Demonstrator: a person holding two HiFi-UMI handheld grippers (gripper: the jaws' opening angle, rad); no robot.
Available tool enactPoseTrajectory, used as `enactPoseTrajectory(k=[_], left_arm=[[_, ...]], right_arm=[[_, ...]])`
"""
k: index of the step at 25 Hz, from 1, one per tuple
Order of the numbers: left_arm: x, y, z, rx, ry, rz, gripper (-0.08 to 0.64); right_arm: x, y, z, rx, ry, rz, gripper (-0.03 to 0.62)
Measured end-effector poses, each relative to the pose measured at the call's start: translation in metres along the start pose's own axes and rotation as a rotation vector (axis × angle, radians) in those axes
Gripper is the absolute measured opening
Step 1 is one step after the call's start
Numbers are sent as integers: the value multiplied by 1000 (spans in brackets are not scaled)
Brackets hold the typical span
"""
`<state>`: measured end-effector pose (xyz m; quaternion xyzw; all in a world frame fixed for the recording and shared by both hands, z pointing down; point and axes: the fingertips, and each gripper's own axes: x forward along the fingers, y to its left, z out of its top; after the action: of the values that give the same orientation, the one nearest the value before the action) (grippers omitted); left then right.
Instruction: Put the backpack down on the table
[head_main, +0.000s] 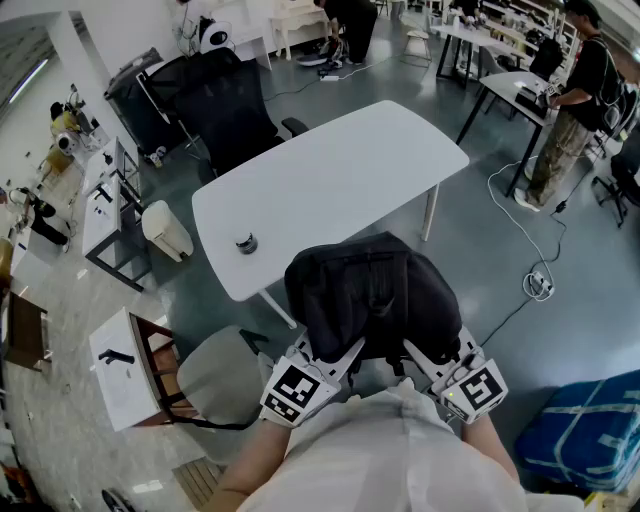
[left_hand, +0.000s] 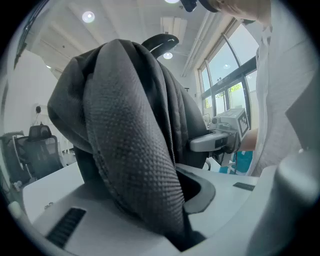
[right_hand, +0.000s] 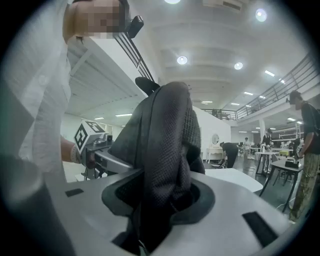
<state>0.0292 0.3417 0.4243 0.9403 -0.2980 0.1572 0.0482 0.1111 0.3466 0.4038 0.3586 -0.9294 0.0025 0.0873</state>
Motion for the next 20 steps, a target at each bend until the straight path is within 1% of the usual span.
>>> enactPoseTrajectory(k=[6,13,20], left_arm=[[-2,-1,-3,-2,0,-1,91],[-3,12,-2,7,-7,8,91],[-5,23,-1,20,-12,18,91]], right_arm=[[1,4,-2,0,6,0,160],[14,1,2,-7,-2,7,160],[24,-1,5,29,-20,22,164]])
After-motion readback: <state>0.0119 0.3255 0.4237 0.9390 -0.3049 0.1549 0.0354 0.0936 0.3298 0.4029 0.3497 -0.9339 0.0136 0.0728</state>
